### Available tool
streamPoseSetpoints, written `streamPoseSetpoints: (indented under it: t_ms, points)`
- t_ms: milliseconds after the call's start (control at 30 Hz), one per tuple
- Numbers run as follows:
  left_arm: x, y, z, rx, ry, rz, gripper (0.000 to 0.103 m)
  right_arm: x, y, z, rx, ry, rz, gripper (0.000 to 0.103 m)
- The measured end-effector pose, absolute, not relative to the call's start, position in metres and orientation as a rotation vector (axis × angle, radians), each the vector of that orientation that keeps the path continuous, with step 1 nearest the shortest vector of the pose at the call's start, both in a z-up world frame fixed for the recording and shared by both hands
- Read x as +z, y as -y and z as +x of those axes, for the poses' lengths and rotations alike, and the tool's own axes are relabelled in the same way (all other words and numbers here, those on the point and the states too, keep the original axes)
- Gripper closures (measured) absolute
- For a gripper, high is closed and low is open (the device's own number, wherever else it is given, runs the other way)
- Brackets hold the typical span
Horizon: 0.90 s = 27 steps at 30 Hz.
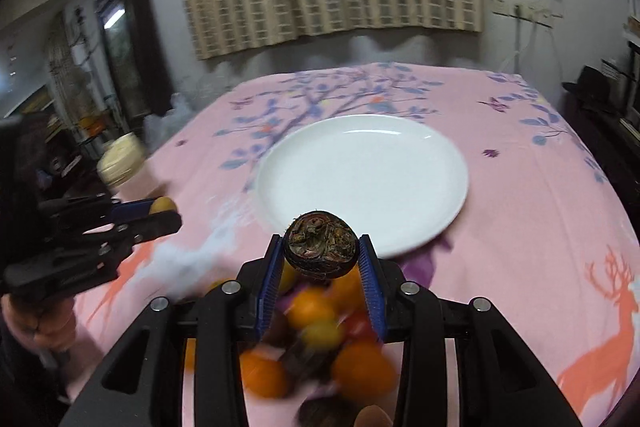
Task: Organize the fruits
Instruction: 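Carry the mangosteen to the plate with the right gripper while the left places a yellow fruit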
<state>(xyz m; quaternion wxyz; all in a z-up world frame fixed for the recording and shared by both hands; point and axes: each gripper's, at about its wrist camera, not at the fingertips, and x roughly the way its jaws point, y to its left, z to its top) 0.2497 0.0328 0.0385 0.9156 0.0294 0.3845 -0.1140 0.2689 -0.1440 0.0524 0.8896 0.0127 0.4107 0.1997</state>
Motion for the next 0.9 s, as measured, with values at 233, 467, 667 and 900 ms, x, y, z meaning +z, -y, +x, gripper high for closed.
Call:
streamPoseSetpoints:
  t_ms: [233, 467, 667, 900]
  points:
    - [0.002, 0.004, 0.356, -0.199, -0.944, 0.073, 0.079, 0.010, 0.139, 0.336, 0.345, -1.001, -0.005, 0.065]
    - [-0.032, 0.011, 0.380, -0.163, -1.045, 0.105, 0.072, -0.014, 0.133, 0.345, 0.329, -1.053, -0.057, 0.063]
    - [-0.006, -0.002, 0.351, -0.113, -0.948, 0.127, 0.021, 0.022, 0.142, 0.312, 0.364, -0.978, -0.036, 0.038]
    - [0.017, -0.048, 0.272, -0.089, -0.829, 0.119, 0.005, 0.046, 0.171, 0.215, 0.428, -0.856, 0.080, 0.025]
